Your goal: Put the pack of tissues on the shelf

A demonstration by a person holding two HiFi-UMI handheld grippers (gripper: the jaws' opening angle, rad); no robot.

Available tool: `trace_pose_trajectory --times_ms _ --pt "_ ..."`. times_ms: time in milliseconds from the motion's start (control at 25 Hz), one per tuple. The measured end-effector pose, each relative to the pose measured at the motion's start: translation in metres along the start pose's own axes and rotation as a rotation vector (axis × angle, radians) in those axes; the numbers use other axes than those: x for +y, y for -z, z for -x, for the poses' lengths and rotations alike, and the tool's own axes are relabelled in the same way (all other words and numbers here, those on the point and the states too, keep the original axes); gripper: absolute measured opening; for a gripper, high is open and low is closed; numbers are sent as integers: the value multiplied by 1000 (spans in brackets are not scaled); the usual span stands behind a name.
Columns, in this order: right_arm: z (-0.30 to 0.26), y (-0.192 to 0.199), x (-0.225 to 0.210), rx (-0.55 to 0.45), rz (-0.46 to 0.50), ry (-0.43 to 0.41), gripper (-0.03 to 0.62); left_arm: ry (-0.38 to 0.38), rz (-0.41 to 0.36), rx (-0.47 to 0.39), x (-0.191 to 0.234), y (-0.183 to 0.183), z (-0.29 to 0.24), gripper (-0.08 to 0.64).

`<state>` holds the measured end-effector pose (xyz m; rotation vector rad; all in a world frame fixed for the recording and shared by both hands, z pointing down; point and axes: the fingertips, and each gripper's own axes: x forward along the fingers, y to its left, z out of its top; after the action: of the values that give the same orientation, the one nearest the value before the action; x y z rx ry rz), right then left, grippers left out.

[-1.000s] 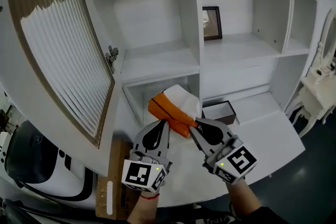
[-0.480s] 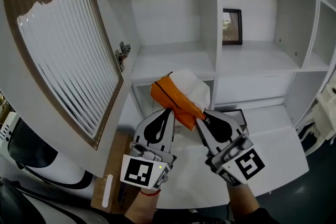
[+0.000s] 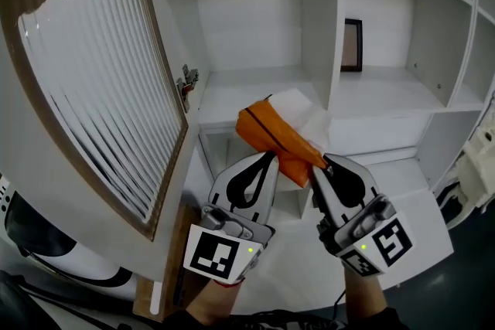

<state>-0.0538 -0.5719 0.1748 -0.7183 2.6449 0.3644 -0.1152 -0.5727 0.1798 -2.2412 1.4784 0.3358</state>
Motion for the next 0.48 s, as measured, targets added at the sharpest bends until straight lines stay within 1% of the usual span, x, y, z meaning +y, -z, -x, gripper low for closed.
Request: trace_pose_trajectory --times_ms 160,280,360,480 --pt "-13 5 -6 19 -3 33 21 26 -1 -7 8 3 -8 8" --pt "-30 0 -7 1 -15 38 21 36 9 -1 18 9 -14 8" --pt "-39 1 -9 20 18 49 21 35 11 1 25 12 -18 8" --pt "-49 14 -18 102 89 86 22 36 27 5 35 17 -24 8"
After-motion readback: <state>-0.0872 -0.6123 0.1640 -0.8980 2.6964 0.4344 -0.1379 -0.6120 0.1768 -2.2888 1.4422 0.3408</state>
